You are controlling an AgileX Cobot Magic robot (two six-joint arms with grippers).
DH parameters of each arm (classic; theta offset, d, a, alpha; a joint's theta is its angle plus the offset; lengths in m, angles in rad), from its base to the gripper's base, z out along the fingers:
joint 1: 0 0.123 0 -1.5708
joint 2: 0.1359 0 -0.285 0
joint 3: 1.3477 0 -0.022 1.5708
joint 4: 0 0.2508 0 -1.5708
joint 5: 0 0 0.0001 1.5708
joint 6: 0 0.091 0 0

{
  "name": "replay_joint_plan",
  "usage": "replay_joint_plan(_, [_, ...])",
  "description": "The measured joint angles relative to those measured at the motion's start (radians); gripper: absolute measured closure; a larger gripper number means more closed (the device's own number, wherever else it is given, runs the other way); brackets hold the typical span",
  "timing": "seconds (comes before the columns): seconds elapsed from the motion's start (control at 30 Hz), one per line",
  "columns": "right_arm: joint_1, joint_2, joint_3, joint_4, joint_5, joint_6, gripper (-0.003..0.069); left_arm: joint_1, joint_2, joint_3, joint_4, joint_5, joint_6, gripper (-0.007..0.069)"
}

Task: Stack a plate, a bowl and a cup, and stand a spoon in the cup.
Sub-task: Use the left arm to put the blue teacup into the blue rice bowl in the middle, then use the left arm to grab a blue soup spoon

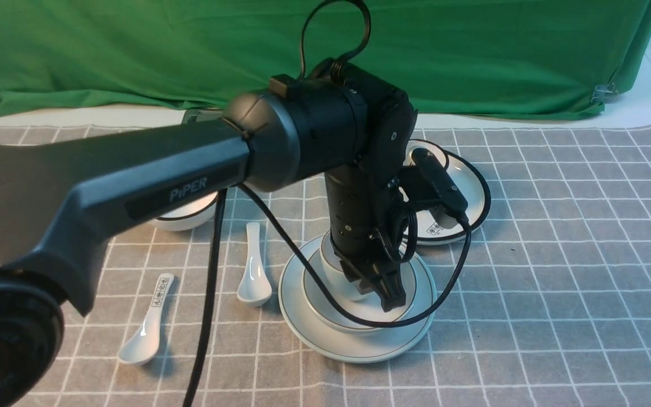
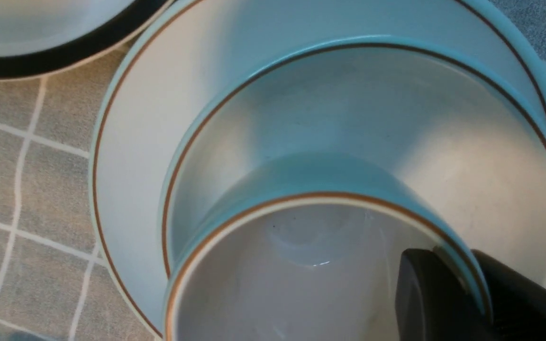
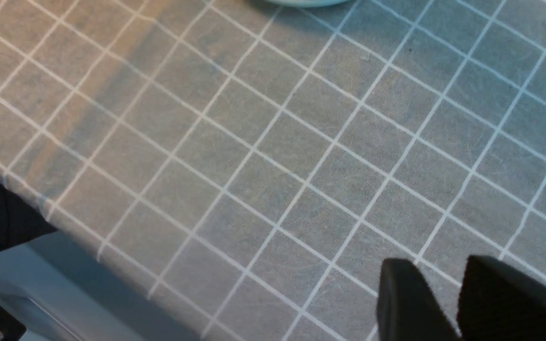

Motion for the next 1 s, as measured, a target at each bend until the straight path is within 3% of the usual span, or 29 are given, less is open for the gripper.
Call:
replay_joint_plan(0.17, [0.0, 0.0, 0.001, 0.0, 0.0, 0.003, 0.0444, 0.0, 0.005, 0.0, -0.002, 0.0, 0.0, 0.0585])
replay_joint_plan(0.3, [0.0, 0.0, 0.001, 0.0, 0.0, 0.003, 0.0444, 0.0, 0.005, 0.0, -0.002, 0.002, 0.0, 0.0522])
replay_joint_plan(0.4, [0.0, 0.0, 0.001, 0.0, 0.0, 0.004, 0.0444, 0.0, 0.005, -0.003, -0.005, 0.01, 0.0, 0.0438])
replay_joint_plan(0.47, [0.0, 0.0, 0.001, 0.0, -0.004, 0.004, 0.0444, 0.0, 0.005, -0.021, -0.012, 0.018, -0.01, 0.0338])
replay_joint_plan(0.5, [0.0, 0.0, 0.001, 0.0, -0.004, 0.004, 0.0444, 0.0, 0.005, -0.024, -0.012, 0.02, -0.011, 0.0329])
replay_joint_plan(0.63, [0.0, 0.0, 0.001, 0.0, -0.009, 0.005, 0.0442, 0.0, -0.007, -0.094, -0.034, 0.079, -0.045, 0.0144])
replay_joint_plan(0.73, [0.0, 0.0, 0.002, 0.0, -0.015, 0.006, 0.0442, 0.0, -0.054, -0.116, -0.034, 0.101, -0.117, 0.008])
replay_joint_plan(0.83, [0.0, 0.0, 0.002, 0.0, -0.029, 0.007, 0.0439, 0.01, -0.156, -0.114, -0.007, 0.106, -0.198, 0.0095])
replay_joint_plan(1.0, [0.0, 0.0, 0.002, 0.0, -0.033, 0.024, 0.043, 0.115, -0.262, -0.064, -0.055, 0.109, -0.286, 0.0242])
